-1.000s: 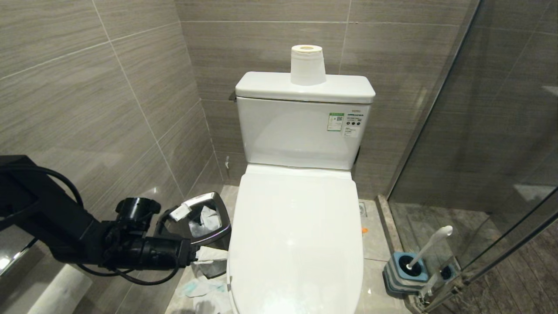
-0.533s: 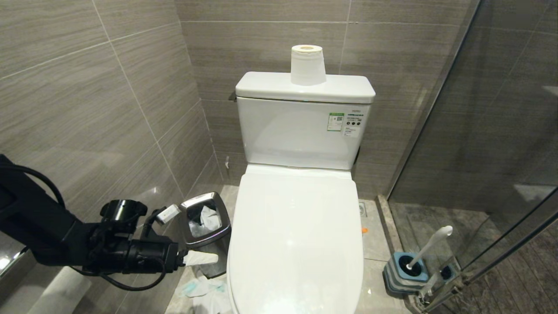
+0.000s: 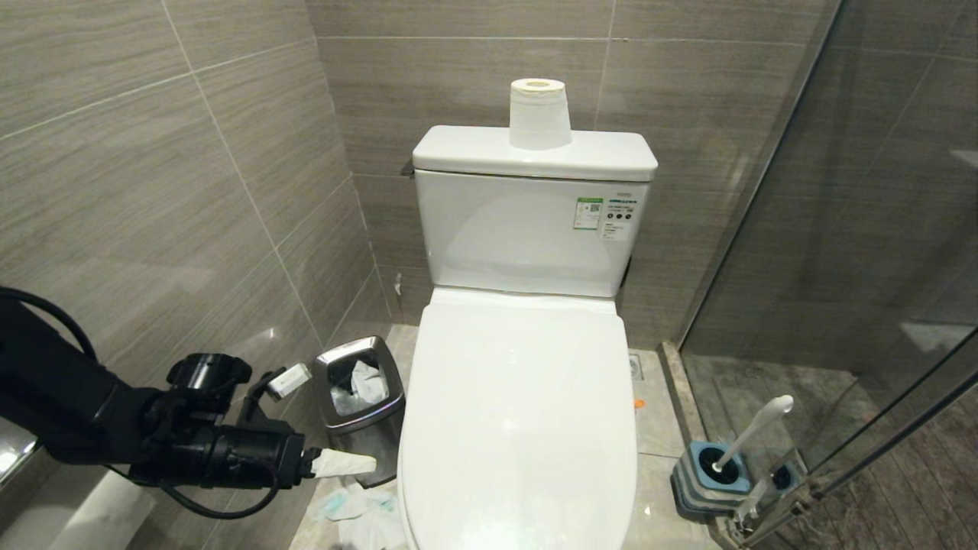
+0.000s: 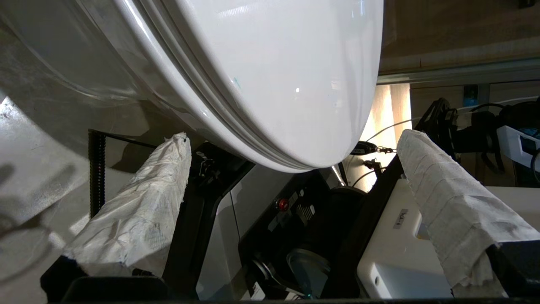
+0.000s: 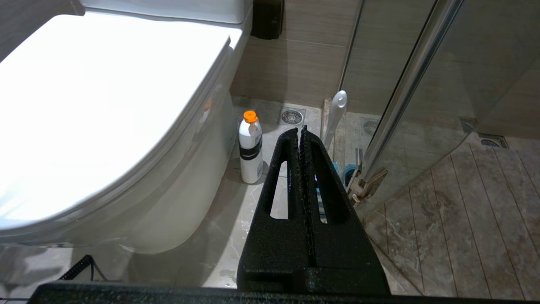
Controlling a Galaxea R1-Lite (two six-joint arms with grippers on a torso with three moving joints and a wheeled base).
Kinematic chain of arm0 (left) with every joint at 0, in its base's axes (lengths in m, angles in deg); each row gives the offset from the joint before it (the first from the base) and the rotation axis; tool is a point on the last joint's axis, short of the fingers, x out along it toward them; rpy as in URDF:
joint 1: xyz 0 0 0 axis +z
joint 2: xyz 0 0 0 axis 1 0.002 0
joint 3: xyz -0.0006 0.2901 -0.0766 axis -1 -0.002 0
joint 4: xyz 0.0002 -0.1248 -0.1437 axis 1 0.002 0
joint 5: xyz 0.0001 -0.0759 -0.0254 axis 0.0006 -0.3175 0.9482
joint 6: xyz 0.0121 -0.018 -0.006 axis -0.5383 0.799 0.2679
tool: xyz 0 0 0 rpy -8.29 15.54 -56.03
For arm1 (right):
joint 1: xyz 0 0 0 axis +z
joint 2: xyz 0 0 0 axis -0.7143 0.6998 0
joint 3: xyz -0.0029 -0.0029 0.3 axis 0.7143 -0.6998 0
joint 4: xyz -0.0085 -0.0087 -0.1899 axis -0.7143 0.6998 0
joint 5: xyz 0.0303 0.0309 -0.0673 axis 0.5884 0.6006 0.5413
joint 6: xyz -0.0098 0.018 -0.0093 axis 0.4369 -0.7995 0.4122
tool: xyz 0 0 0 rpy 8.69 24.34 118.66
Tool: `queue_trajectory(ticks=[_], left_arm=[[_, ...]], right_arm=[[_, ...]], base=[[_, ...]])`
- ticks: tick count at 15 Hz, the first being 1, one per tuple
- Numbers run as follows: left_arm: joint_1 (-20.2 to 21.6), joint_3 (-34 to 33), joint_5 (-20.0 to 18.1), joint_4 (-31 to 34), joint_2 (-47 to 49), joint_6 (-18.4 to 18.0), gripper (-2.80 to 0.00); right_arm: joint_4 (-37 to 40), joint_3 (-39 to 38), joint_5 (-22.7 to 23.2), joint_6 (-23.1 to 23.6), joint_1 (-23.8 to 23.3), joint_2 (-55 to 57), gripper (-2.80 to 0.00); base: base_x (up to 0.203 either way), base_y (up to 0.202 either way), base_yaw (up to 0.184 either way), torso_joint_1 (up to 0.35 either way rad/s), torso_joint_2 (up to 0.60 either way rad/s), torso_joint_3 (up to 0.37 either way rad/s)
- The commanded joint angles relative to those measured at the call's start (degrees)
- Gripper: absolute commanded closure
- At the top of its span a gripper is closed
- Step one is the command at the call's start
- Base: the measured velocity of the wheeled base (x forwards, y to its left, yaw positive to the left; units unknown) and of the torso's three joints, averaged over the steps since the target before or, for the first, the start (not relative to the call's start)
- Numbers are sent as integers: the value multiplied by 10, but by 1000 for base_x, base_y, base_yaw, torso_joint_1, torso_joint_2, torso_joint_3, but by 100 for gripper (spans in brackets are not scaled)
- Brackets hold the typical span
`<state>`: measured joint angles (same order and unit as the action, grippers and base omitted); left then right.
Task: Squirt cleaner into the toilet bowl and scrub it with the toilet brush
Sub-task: Use the left hand to lift the toilet lid slightly
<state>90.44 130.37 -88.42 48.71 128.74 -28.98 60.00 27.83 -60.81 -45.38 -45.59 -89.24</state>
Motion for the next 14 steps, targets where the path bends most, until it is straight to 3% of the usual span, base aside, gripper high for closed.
queue_trajectory(ticks=[1, 7, 14], left_arm=[[0, 0, -3, 0, -9, -1, -280], [-3, -2, -3, 0, -10, -6, -280], [-12, -1, -4, 1, -5, -8, -280]], right_arm=[[0, -1, 0, 0, 0, 0, 0], [0, -1, 0, 0, 0, 0, 0], [0, -1, 0, 0, 0, 0, 0]], base=[[0, 0, 0, 0, 0, 0], [0, 0, 0, 0, 0, -6], [0, 0, 0, 1, 4, -107]])
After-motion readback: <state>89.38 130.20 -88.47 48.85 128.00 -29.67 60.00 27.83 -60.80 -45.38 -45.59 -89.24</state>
